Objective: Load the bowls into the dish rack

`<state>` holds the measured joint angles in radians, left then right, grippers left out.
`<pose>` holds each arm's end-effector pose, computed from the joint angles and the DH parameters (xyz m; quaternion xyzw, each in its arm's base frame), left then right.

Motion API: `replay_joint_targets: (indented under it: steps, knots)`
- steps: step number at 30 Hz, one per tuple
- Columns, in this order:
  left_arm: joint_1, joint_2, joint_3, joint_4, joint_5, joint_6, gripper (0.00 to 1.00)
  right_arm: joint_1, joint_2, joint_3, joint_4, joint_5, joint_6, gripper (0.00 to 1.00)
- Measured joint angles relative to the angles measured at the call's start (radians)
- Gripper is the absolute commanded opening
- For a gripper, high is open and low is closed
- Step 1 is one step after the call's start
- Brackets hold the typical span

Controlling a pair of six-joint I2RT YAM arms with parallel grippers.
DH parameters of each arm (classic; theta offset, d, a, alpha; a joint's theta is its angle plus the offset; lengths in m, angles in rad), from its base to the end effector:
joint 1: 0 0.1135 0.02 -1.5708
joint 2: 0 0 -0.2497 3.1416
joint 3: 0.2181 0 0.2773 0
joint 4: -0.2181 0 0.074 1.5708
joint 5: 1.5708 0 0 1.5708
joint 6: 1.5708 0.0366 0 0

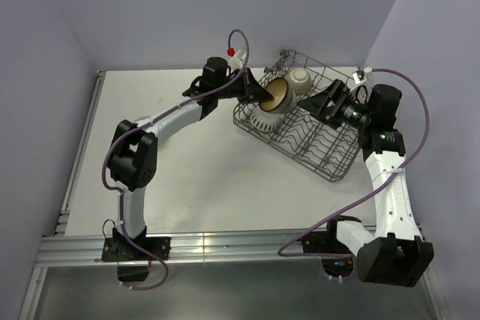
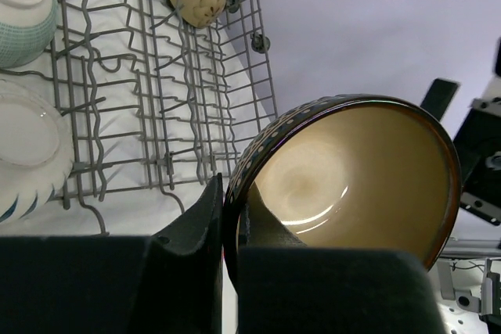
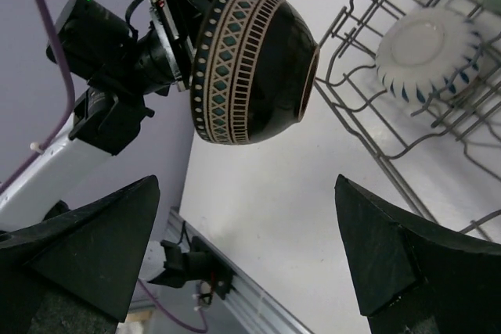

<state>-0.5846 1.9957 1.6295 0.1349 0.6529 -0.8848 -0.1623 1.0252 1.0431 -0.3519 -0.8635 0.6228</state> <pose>0.4026 -0.2931 0.2764 0.0858 0.7640 -0.5807 0.2678 0.2536 -0.0133 0.3597 0.0590 0.7765 0.4521 0.4348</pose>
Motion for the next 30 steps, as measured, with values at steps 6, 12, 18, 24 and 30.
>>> replay_joint_targets:
  steps: [6, 12, 18, 24, 30]
  knots:
    - [-0.033, 0.018, 0.023, 0.029, -0.021, -0.021, 0.00, 0.067, 0.006, -0.059, 0.064, 0.063, 0.117, 1.00]
    - [-0.057, 0.018, 0.024, 0.053, -0.021, -0.031, 0.00, 0.111, 0.022, -0.063, 0.144, 0.102, 0.158, 1.00]
    - [-0.063, 0.018, 0.024, 0.093, -0.013, -0.058, 0.00, 0.119, 0.053, -0.070, 0.181, 0.110, 0.169, 0.94]
    - [-0.063, 0.019, 0.024, 0.098, -0.012, -0.070, 0.00, 0.121, 0.074, -0.071, 0.219, 0.090, 0.181, 0.83]
    - [-0.063, 0.019, 0.003, 0.122, -0.010, -0.084, 0.00, 0.121, 0.074, -0.100, 0.275, 0.075, 0.187, 0.70]
